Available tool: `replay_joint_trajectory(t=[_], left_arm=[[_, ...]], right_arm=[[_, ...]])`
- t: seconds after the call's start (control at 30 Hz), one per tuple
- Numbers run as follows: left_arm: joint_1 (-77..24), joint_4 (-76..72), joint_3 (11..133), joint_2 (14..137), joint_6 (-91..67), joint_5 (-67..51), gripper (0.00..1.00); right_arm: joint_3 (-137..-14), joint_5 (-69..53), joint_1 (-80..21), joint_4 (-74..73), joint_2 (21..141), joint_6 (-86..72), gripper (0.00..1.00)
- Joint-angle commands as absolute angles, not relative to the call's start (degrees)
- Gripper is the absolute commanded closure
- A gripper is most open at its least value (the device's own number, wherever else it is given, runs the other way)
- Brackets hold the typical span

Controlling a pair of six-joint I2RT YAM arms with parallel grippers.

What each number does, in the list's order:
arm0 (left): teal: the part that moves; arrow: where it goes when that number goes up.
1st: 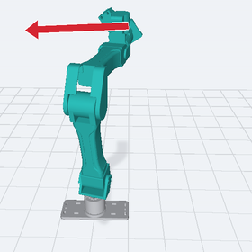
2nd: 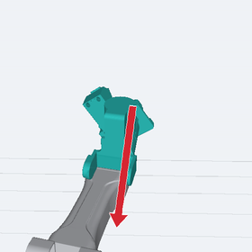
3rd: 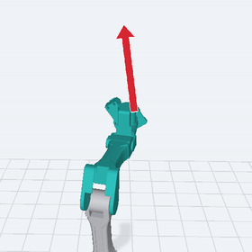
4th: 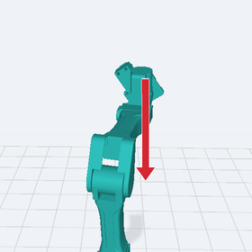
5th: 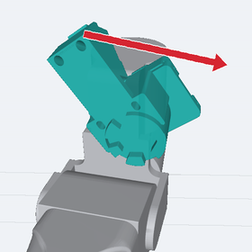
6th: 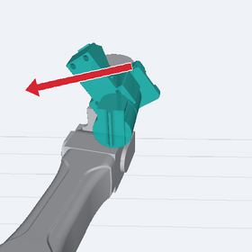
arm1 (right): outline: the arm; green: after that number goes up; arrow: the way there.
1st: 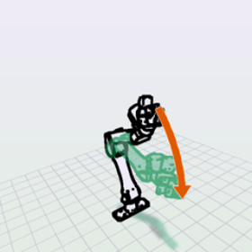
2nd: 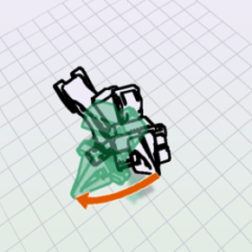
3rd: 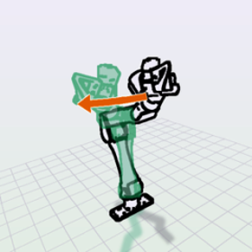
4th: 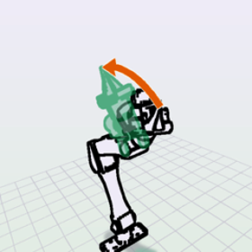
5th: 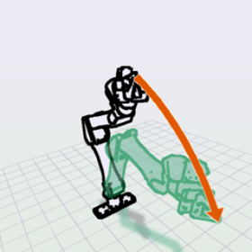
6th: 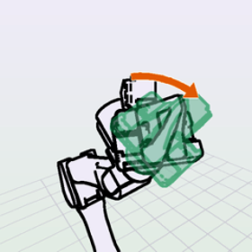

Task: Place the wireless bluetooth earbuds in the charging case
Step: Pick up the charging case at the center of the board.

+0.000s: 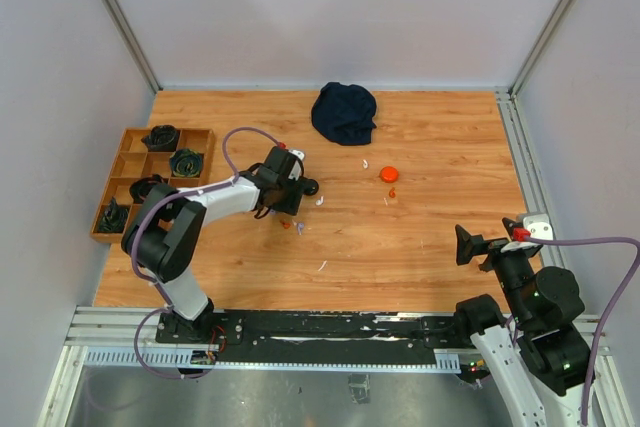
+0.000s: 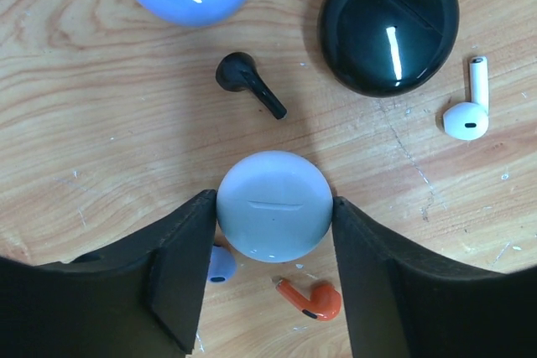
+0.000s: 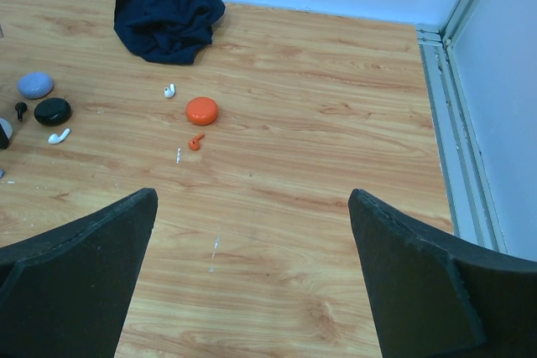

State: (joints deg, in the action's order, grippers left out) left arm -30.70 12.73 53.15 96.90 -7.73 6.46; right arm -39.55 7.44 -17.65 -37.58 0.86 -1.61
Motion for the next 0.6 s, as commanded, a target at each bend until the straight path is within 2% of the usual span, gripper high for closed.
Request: replay_joint_trajectory(t=[0.0, 0.3, 0.57], left_arm=[[-31.71, 13.02, 53.03, 97.44, -7.85, 6.45, 0.41], [-32.69, 10.18, 50.54, 90.48, -9.16, 8.61, 0.49], [-36.83, 5.08, 46.01, 80.46, -10.5, 11.75, 0.5]], right_arm=[[-39.14, 7.09, -18.63, -36.26, -0.41, -1.05, 0.01], [-41.3, 4.83, -18.63, -36.39, 2.66, -1.24, 0.02], [-47.06, -5.89, -18.63, -37.21, 17.23, -4.48, 0.01]])
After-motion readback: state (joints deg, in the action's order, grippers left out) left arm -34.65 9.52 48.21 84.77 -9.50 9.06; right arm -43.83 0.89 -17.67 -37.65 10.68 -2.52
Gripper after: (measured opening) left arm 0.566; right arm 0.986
